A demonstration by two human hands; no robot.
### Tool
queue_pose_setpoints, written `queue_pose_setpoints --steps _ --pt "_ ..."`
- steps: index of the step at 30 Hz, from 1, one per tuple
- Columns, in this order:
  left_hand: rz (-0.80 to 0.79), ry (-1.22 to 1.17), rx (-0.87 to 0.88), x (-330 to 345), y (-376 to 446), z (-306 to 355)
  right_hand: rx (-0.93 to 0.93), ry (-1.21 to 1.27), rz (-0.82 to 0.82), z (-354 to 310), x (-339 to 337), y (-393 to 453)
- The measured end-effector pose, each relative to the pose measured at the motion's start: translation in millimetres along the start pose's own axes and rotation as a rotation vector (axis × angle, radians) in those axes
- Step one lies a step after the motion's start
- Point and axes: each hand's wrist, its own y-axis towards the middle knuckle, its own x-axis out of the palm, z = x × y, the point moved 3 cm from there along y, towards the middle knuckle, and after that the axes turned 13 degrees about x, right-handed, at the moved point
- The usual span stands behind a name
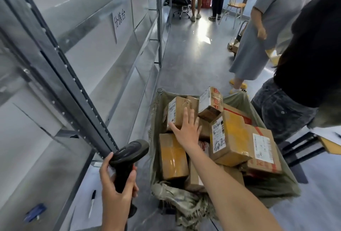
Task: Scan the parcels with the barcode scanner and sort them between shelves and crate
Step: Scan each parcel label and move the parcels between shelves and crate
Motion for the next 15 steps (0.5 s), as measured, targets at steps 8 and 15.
queue_pose_setpoints --steps 8,15 --pt "-0.073 -0.061 0.021 -15.8 -33.7 10.3 -0.062 -0.028 0.087 19.6 -15.9 -75.6" --pt "-0.114 -0.044 0.090 -39.1 -56.3 34.8 -0.223 -0.059 0.179 16.8 -24.7 -165.9"
